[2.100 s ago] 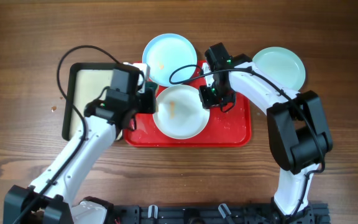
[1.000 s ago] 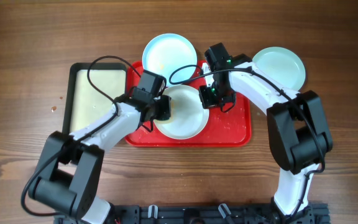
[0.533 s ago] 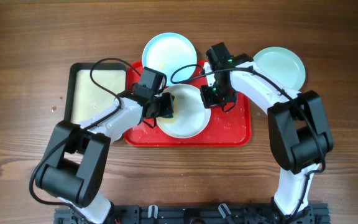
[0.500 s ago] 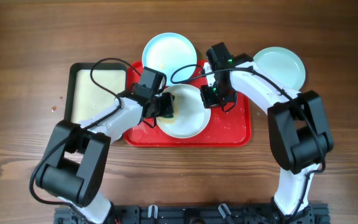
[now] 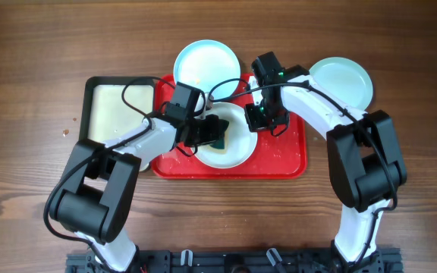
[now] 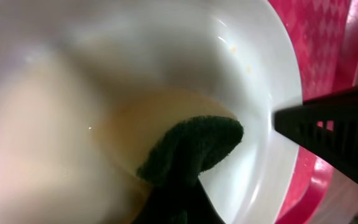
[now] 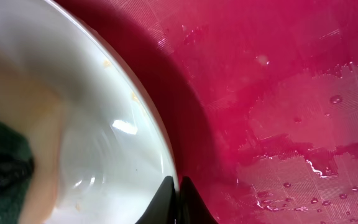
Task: Clean dirty plates on tray and stack at the side
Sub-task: 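Scrub the white plate with the sponge while the right gripper holds it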
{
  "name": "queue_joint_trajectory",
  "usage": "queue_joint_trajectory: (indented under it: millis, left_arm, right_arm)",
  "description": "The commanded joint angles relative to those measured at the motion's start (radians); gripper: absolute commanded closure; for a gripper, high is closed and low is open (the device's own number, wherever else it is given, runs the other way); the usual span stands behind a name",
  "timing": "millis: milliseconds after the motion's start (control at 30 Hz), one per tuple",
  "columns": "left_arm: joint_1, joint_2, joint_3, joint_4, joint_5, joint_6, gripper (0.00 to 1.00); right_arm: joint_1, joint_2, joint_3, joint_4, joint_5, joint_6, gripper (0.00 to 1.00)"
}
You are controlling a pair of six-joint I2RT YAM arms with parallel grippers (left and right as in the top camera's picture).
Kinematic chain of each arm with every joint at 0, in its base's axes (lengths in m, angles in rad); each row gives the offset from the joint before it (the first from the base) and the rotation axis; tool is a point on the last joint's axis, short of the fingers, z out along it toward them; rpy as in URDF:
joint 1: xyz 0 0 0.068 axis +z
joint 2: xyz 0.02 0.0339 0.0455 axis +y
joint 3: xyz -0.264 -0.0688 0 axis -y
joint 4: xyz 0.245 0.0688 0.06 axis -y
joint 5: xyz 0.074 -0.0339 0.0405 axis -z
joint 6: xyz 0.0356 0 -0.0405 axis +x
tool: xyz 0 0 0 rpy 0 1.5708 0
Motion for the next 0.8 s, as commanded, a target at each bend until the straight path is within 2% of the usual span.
queue_joint_trajectory:
  millis: [0, 367, 600, 767]
  left_arm:
    - [-0.019, -0.013, -0.035, 0.006, 0.098, 0.025, 0.96]
    - [0.021, -0.355, -0.035, -0.050, -0.104, 0.023, 0.96]
    - [0.021, -0.334, -0.035, -0.189, -0.275, 0.020, 0.96]
    - [0.021, -0.257, -0.037, -0.201, -0.294, 0.019, 0.96]
  right_arm:
    - [0.007, 0.014, -0.008, 0.003, -0.024, -0.010, 0.96]
    - [0.007, 0.014, -0.008, 0.003, -0.024, -0.009, 0.96]
    - [0.007, 0.014, -0.008, 0.005, -0.024, -0.009, 0.96]
    - [0.007, 0.014, -0.008, 0.008, -0.024, -0.009, 0.96]
